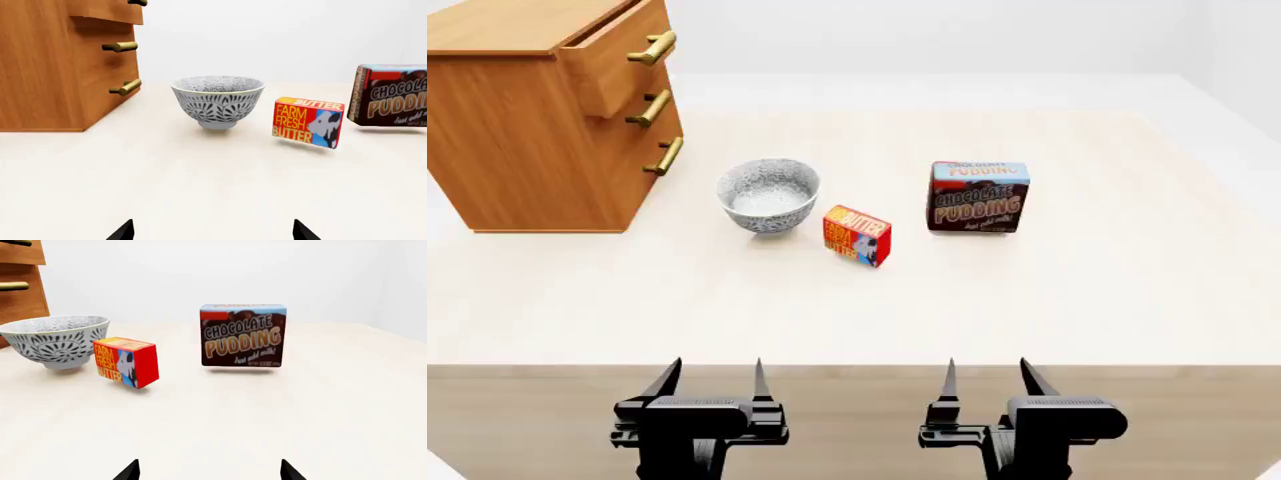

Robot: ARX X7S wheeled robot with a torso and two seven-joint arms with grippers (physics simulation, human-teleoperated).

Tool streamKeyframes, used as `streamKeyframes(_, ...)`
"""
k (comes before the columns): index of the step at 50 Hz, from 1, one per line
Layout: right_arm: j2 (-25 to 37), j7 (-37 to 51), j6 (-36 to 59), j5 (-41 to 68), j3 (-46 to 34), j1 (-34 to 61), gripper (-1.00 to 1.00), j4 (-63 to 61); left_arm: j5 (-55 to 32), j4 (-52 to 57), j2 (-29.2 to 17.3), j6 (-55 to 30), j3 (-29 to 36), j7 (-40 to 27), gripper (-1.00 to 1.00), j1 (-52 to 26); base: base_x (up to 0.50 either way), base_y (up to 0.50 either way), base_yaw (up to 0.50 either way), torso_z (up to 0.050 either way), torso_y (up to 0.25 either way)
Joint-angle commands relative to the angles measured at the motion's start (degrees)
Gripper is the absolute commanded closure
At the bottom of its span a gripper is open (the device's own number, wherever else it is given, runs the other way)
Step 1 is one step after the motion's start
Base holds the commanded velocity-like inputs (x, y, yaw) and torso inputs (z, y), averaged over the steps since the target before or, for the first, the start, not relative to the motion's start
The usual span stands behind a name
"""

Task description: Put the butter at the back in the top drawer of the cabinet and close it.

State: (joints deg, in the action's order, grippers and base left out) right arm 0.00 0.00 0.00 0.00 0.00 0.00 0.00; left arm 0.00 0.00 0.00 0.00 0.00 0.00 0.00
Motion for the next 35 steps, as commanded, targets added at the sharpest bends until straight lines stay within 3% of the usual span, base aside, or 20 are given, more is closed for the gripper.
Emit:
streamKeyframes(1, 0.89, 1.11, -0.17, 0.96, -1.09, -0.07, -1.00, -0.07, -0.94, -0.13, -0.91, 0.04, 1.04, -1.02, -1.00, -0.09, 0.00, 0.00, 0.00, 0.000, 0.000)
streamKeyframes(11, 2.53, 3.44, -0.42, 2.13, -3.25, 0.29, -1.00, 0.56, -2.97, -1.34, -2.59, 0.68, 2.95, -2.63, -1.00, -0.72, 0.00, 0.02, 0.00, 0.000, 0.000)
streamKeyframes(35, 4.56, 5.88, -1.06, 3.91, -5.62, 0.38, -1.00, 0.84, -6.50, -2.30, -4.64, 0.14, 4.78, -3.88, -1.00, -1.67, 0.01, 0.46, 0.00, 0.000, 0.000)
